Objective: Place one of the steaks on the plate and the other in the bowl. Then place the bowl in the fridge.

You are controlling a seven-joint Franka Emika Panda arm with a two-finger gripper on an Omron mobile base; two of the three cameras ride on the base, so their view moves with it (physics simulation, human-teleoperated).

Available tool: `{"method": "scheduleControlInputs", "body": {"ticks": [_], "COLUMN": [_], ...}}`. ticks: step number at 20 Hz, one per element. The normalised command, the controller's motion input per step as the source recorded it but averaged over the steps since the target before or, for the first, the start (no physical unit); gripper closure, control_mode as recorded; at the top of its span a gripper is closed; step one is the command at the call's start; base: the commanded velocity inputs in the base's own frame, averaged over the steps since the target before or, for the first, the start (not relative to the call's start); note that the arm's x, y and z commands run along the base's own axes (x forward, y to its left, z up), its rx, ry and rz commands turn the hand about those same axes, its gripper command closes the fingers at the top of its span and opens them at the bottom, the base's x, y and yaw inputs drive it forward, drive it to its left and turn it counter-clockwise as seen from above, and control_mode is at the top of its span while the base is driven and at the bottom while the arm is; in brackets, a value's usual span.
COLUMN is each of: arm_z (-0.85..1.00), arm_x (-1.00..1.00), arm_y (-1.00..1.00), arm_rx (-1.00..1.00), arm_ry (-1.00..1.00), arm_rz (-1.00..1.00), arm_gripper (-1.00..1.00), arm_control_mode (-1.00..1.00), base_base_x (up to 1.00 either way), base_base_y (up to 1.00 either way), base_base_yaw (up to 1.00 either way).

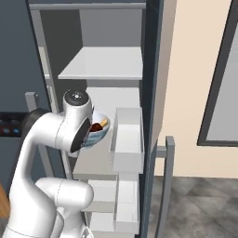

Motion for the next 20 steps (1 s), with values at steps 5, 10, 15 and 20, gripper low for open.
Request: {"method": "scheduleControlInputs", "body": {"ticks": [5, 10, 15, 20], "arm_z": [0.25, 0.06, 0.00, 0.00], "arm_x": [0.15, 0.34, 0.53, 0.59], "arm_y": [0.00, 0.06, 0.01, 0.00], "arm_rx": [0.00, 0.00, 0.00, 0.00], "arm_ry": [-0.07, -0.02, -0.01, -0.01], "arm_rz": [-0.07, -0.05, -0.01, 0.00], "arm_gripper": [1.00, 1.00, 1.00, 1.00], "arm_control_mode": [-1.00, -1.00, -1.00, -1.00], "base_base_x": [0.00, 0.00, 0.00, 0.00], "base_base_y": [0.00, 0.00, 0.00, 0.00], "base_base_yaw": [0.00, 0.00, 0.00, 0.00]}}
